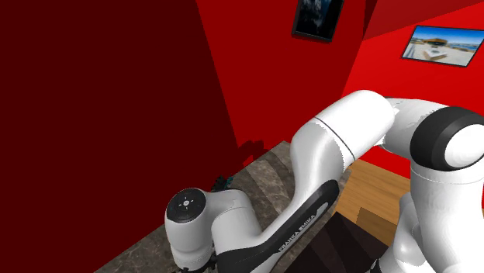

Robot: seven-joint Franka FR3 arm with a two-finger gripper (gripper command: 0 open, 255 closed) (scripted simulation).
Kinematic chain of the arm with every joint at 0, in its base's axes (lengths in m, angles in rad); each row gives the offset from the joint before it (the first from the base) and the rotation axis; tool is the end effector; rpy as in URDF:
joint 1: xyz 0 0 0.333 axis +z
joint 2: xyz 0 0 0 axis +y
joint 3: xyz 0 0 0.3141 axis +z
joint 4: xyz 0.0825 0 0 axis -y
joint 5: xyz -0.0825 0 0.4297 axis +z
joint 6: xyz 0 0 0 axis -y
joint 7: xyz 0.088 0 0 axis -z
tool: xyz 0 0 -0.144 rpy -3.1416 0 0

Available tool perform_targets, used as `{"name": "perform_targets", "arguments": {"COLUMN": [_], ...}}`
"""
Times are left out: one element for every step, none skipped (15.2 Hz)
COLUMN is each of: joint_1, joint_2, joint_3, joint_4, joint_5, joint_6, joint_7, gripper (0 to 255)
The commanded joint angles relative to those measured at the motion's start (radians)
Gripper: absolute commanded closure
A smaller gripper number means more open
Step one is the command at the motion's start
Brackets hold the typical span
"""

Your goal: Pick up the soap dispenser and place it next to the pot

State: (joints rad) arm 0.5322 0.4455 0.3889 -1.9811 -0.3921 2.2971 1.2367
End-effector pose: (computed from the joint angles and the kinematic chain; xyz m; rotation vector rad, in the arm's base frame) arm 0.3931 0.4926 0.1763 3.0155 -0.1035 0.0981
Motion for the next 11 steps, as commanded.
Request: {"name": "perform_targets", "arguments": {"joint_1": [0.0, -0.003, -0.006, -0.008, -0.01, -0.01, -0.01, -0.01, -0.01, -0.01, -0.01], "joint_2": [0.0, -0.021, -0.042, -0.061, -0.076, -0.076, -0.076, -0.076, -0.076, -0.076, -0.076], "joint_3": [0.0, 0.009, 0.017, 0.025, 0.031, 0.031, 0.031, 0.031, 0.031, 0.031, 0.031], "joint_4": [0.0, 0.006, 0.013, 0.022, 0.029, 0.029, 0.029, 0.029, 0.029, 0.029, 0.029], "joint_5": [0.0, 0.015, 0.029, 0.043, 0.054, 0.054, 0.054, 0.054, 0.054, 0.054, 0.054], "joint_6": [0.0, -0.025, -0.051, -0.077, -0.098, -0.098, -0.098, -0.098, -0.098, -0.098, -0.098], "joint_7": [0.0, -0.009, -0.018, -0.027, -0.034, -0.034, -0.034, -0.034, -0.034, -0.034, -0.034], "gripper": [0, 0, 0, 0, 0, 0, 0, 0, 0, 0, 0]}}
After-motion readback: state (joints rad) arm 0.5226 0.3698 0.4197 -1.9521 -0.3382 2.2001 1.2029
